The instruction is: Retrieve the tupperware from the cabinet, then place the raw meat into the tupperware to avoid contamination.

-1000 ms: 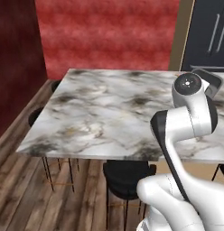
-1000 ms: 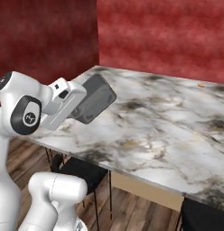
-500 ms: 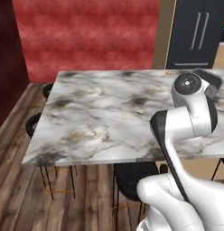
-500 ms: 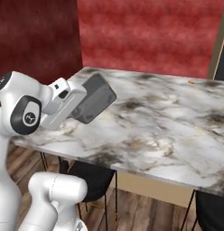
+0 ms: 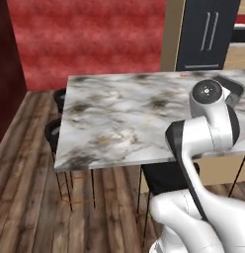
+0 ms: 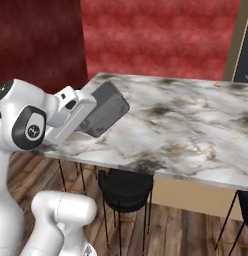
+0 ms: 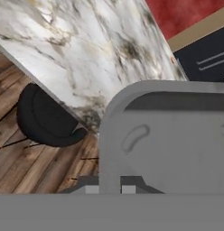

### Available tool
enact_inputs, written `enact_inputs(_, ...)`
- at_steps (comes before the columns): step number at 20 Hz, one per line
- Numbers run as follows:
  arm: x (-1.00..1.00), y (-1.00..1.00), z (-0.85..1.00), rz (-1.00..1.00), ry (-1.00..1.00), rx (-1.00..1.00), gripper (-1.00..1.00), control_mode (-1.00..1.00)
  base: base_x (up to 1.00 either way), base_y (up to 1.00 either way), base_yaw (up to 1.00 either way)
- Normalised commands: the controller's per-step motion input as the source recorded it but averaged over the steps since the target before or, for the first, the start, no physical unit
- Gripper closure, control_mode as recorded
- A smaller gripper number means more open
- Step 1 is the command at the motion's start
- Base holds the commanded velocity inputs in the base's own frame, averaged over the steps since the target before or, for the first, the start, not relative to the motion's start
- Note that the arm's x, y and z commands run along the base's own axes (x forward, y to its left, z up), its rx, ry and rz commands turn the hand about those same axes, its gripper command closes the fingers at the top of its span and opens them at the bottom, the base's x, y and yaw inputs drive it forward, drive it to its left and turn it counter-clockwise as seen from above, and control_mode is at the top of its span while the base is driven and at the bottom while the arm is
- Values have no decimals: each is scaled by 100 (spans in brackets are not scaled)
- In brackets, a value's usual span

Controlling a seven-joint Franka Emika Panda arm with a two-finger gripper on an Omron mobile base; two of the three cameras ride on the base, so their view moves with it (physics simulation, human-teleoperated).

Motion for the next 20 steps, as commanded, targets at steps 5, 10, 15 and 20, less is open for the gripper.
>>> enact_inputs(5,0,0,0,0,0,0,100,100,-3,82,-17)
enact_inputs(10,0,0,0,0,0,0,100,100,5,86,-15)
enact_inputs(15,0,0,0,0,0,0,100,100,6,85,-16)
enact_inputs(20,0,0,0,0,0,0,100,100,18,83,-16)
